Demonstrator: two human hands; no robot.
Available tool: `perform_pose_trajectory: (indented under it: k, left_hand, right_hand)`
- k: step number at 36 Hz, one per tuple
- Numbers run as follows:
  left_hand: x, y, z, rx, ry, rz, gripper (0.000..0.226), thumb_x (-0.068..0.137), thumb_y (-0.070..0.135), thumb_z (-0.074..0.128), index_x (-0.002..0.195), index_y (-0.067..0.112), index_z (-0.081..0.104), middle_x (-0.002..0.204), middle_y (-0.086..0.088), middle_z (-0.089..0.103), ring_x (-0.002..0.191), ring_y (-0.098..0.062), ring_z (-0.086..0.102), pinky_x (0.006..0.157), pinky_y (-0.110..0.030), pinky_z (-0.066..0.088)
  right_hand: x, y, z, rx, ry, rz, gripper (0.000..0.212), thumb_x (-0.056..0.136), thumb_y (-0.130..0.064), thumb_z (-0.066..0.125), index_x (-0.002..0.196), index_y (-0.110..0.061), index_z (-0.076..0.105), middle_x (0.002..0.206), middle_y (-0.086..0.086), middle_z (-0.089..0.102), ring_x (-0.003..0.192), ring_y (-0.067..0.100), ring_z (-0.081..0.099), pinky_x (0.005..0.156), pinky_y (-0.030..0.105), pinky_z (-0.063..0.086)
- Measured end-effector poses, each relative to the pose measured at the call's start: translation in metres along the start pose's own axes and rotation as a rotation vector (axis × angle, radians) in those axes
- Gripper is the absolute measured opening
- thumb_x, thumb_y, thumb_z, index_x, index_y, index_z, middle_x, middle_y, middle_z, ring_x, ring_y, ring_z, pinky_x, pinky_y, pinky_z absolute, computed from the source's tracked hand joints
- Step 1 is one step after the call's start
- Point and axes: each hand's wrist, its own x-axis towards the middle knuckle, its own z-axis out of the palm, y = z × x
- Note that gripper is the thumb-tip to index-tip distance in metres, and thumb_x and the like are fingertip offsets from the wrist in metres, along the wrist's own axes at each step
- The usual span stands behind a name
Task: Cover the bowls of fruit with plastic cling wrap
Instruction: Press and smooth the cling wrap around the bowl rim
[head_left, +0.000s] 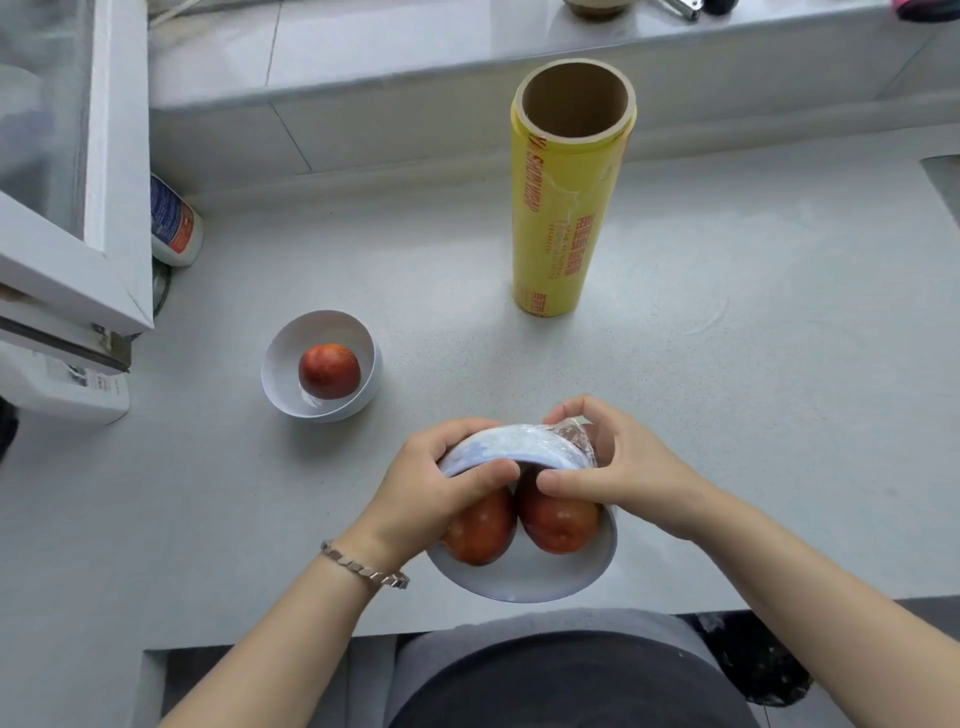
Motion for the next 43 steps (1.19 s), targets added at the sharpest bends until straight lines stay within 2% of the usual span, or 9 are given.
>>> perform_pose_trajectory:
  k: [5,9,13,21,24,27,36,40,43]
  left_hand:
    - [-0.007,-0.012,0.007,-0.051,0.139,0.021,0.054,0.046,0.06,0.074,0.089,0.027,0.068,0.084,0.014,0.073,0.082,-0.002,0.066,0.074,-0.014,0.047]
    - [-0.01,-0.016,0.009,-0.067,0.191,0.021,0.058,0.043,0.064,0.075,0.089,0.03,0.067,0.083,0.021,0.071,0.081,0.002,0.065,0.073,-0.01,0.045]
    - [-0.012,-0.016,0.01,-0.04,0.19,0.027,0.073,0.037,0.083,0.066,0.09,0.033,0.066,0.085,0.017,0.072,0.084,0.0,0.065,0.074,-0.01,0.046]
    - [-0.013,-0.013,0.008,0.056,0.094,0.028,0.055,0.038,0.078,0.071,0.084,0.048,0.067,0.091,0.017,0.07,0.088,0.0,0.064,0.078,-0.013,0.047]
    - [-0.012,-0.011,0.006,0.08,0.045,0.05,0.053,0.037,0.081,0.069,0.085,0.058,0.064,0.095,0.021,0.068,0.09,0.001,0.063,0.081,-0.012,0.047]
    - [-0.012,-0.01,0.004,0.065,0.023,0.078,0.06,0.039,0.081,0.069,0.089,0.046,0.065,0.096,0.018,0.07,0.091,-0.002,0.064,0.082,-0.016,0.048]
    - [-0.017,-0.007,0.003,-0.023,0.032,0.133,0.07,0.044,0.077,0.071,0.097,0.032,0.066,0.102,0.012,0.071,0.094,-0.009,0.067,0.083,-0.02,0.051]
    - [-0.018,-0.009,0.002,-0.022,0.017,0.132,0.065,0.044,0.076,0.072,0.096,0.038,0.071,0.107,0.007,0.069,0.096,-0.012,0.066,0.085,-0.023,0.051]
    - [-0.02,-0.009,0.002,-0.04,0.04,0.133,0.063,0.046,0.076,0.072,0.095,0.036,0.071,0.104,0.009,0.071,0.095,-0.012,0.067,0.084,-0.022,0.051]
  right_hand:
    - [-0.002,-0.014,0.003,-0.084,0.113,0.01,0.048,0.066,-0.055,0.071,0.089,-0.014,0.062,0.092,-0.005,0.071,0.082,0.005,0.065,0.076,0.018,0.049]
    - [0.0,-0.021,0.005,-0.182,0.187,0.054,0.033,0.075,-0.047,0.066,0.076,-0.014,0.066,0.068,-0.011,0.064,0.062,-0.001,0.057,0.057,0.009,0.042]
    - [0.004,-0.023,0.008,-0.218,0.166,0.089,0.032,0.081,-0.04,0.064,0.072,-0.009,0.066,0.067,-0.001,0.058,0.063,0.008,0.05,0.062,0.022,0.038]
    - [0.014,-0.024,0.005,0.227,0.208,0.054,0.02,0.085,-0.012,0.06,0.066,-0.013,0.057,0.078,0.003,0.068,0.071,0.011,0.056,0.072,0.018,0.045]
    - [0.016,-0.02,0.003,0.461,0.197,0.117,0.02,0.088,-0.009,0.054,0.068,-0.01,0.053,0.069,-0.003,0.071,0.064,0.006,0.064,0.063,0.015,0.052]
    - [0.017,-0.017,0.005,0.546,0.212,0.156,0.022,0.087,-0.008,0.056,0.066,-0.009,0.052,0.058,-0.001,0.067,0.054,0.009,0.064,0.057,0.021,0.052]
    - [0.018,-0.001,0.013,0.356,0.24,0.257,0.023,0.081,-0.01,0.067,0.061,-0.006,0.057,0.049,-0.001,0.063,0.04,0.005,0.055,0.042,0.014,0.043]
    - [0.011,0.002,0.006,0.173,0.134,0.388,0.026,0.075,-0.028,0.073,0.062,-0.011,0.059,0.053,-0.001,0.056,0.047,0.01,0.05,0.044,0.018,0.039]
    - [0.007,0.001,-0.005,0.045,0.247,0.339,0.015,0.072,-0.021,0.077,0.074,-0.01,0.068,0.064,-0.001,0.064,0.055,0.007,0.059,0.051,0.014,0.046]
